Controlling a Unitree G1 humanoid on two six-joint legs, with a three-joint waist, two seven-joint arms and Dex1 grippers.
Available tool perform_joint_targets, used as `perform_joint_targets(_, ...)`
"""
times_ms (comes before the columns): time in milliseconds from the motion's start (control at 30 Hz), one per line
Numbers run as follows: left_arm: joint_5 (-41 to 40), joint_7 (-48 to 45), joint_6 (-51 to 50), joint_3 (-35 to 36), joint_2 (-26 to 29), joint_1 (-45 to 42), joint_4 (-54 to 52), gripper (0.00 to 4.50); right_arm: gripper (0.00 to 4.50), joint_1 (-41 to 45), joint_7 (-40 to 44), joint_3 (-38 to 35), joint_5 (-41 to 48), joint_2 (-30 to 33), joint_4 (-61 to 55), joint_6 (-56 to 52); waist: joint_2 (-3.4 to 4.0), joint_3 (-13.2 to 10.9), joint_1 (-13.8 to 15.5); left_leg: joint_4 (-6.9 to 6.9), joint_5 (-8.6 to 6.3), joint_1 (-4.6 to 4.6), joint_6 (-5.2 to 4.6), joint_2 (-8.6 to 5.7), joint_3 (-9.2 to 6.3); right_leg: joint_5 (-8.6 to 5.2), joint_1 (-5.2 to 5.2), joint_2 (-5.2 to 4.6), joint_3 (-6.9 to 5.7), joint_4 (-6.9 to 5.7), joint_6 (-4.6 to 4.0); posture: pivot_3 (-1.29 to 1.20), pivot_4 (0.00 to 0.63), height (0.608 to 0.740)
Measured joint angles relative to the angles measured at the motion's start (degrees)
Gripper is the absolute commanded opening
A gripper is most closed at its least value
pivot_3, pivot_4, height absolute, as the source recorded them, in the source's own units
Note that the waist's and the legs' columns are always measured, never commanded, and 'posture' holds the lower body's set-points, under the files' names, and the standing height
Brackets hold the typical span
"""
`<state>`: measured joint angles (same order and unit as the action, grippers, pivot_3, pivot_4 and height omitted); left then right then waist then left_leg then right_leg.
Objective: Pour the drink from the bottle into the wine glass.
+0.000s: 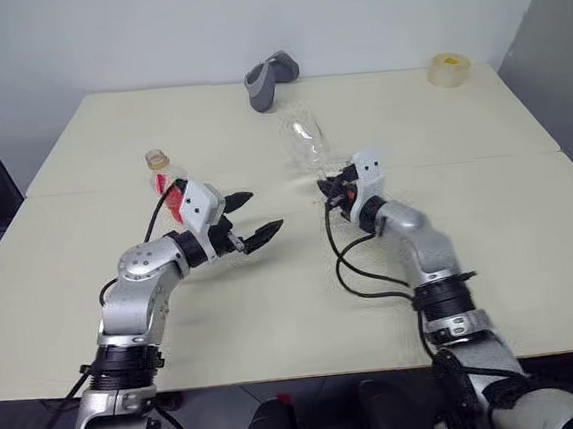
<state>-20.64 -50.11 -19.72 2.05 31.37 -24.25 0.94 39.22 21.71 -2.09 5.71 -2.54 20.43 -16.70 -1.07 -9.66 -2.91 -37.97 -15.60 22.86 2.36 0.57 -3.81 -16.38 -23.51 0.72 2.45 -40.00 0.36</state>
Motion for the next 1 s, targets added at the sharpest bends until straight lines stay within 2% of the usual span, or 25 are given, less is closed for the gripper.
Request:
perform_joint_targets(167, -0.8, -1.3, -2.3, 0.4, 2.3, -0.6, -0.6, 4.5, 0.12, 0.0, -3.2, 1.0, -0.4, -2.5, 9.5, 10.8, 0.0, 0.0, 0.1, 0.0, 0.0, -0.02, 0.01, -0.01, -0.01, 0.0, 0.01, 0.0, -0.02, 0.02, 0.0, 0.0, 0.15, 0.74)
perform_joint_targets(333, -0.8, -1.3, -2.9, 0.4, 2.2, -1.3, -1.2, 4.5, 0.12, -0.4, -2.6, 1.0, 0.4, -2.4, 12.2, 15.9, -0.01, 0.0, 0.1, 0.0, 0.0, -0.1, 0.01, 0.01, -0.02, 0.0, 0.09, 0.01, 0.0, 0.0, 0.0, 0.0, 0.15, 0.74)
perform_joint_targets(600, -0.9, -1.8, -3.9, 0.3, 2.1, -1.3, -1.6, 4.5, 0.12, -3.4, -1.4, 1.2, 2.8, -0.7, 6.2, 11.8, 0.0, 0.0, 0.1, 0.0, 0.0, -0.07, 0.01, 0.0, -0.04, 0.0, 0.1, 0.0, -0.01, 0.02, 0.0, 0.0, 0.15, 0.74)
perform_joint_targets(1000, -0.9, -2.0, -3.7, -0.6, 1.6, -1.4, -1.6, 4.5, 0.12, -4.8, -0.6, 1.0, 6.3, 0.1, 4.1, 9.7, 0.0, 0.0, 0.1, 0.0, 0.0, -0.08, 0.0, 0.01, -0.02, 0.0, 0.09, 0.0, 0.0, 0.02, 0.0, 0.0, 0.15, 0.74)
